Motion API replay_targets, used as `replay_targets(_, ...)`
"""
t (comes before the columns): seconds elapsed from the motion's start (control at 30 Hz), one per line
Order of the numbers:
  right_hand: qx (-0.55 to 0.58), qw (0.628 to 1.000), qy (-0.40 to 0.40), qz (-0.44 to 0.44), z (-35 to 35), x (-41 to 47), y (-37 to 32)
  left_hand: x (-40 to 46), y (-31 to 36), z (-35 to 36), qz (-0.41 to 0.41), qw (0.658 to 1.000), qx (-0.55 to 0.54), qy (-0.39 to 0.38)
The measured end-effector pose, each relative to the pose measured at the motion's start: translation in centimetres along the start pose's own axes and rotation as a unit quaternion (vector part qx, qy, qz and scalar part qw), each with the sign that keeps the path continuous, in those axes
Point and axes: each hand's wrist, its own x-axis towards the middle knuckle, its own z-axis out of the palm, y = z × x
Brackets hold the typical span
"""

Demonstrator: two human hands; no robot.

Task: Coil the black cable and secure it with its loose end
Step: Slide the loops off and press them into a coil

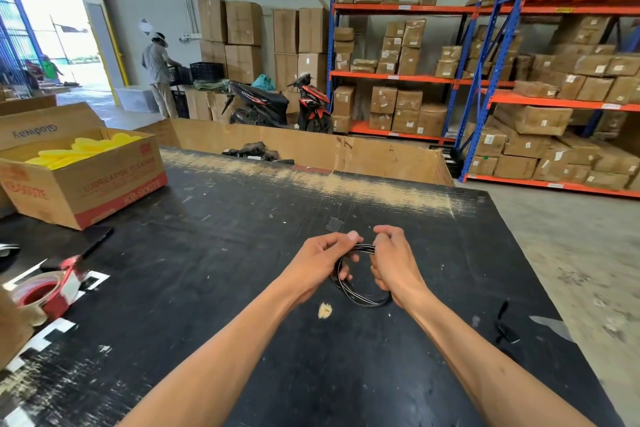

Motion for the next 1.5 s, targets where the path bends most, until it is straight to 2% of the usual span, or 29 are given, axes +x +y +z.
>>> replay_targets(0.2, -0.011, 1.0, -0.001, 0.003, 0.0, -0.1, 0.4, 0.4, -0.3, 0.6, 0.018, 0.999, 0.042, 0.027)
replay_targets(0.37, -0.024, 1.0, 0.001, 0.016, -0.6, 0.2, 0.5, 0.2, -0.2, 1.0, 0.026, 0.994, 0.109, -0.011)
replay_targets(0.53, -0.045, 0.999, 0.001, 0.019, -0.8, 0.3, 0.6, 0.4, -0.5, 1.3, 0.034, 0.995, 0.086, 0.024)
replay_targets(0.67, -0.01, 0.999, 0.004, 0.042, -0.9, 0.3, 0.8, 0.9, -0.5, 1.6, 0.035, 0.991, 0.123, 0.03)
replay_targets(0.73, -0.006, 0.999, 0.004, 0.05, -1.0, 0.3, 0.7, 1.0, -0.5, 1.6, 0.032, 0.99, 0.137, 0.024)
replay_targets(0.83, -0.061, 0.997, -0.004, 0.047, -0.9, 0.2, 0.4, 0.7, -0.2, 1.4, 0.038, 0.984, 0.174, -0.001)
replay_targets(0.97, -0.115, 0.992, -0.019, 0.044, -1.3, -0.1, -0.4, 0.2, -0.2, 1.7, 0.08, 0.97, 0.228, -0.005)
replay_targets(1.03, -0.114, 0.992, 0.014, 0.046, -3.1, -0.8, -0.2, 0.6, -0.2, 3.1, 0.088, 0.966, 0.242, -0.037)
replay_targets(1.13, -0.085, 0.995, -0.007, 0.057, -3.5, -0.9, -0.2, 0.4, 0.0, 3.4, 0.13, 0.943, 0.304, -0.028)
replay_targets(1.23, -0.033, 0.996, -0.012, 0.078, -3.3, -0.6, -0.1, 0.8, -0.1, 3.1, 0.226, 0.882, 0.411, -0.046)
replay_targets(1.33, -0.014, 0.996, -0.001, 0.091, -3.5, -0.1, 0.5, 1.1, -0.5, 3.4, 0.255, 0.831, 0.489, -0.079)
replay_targets(1.4, -0.002, 0.996, 0.005, 0.093, -3.5, 0.0, 0.9, 1.3, -0.8, 3.7, 0.256, 0.818, 0.509, -0.082)
replay_targets(1.5, 0.003, 0.999, -0.001, 0.047, -3.8, -0.3, 1.3, 1.5, -1.4, 4.8, 0.254, 0.832, 0.492, -0.025)
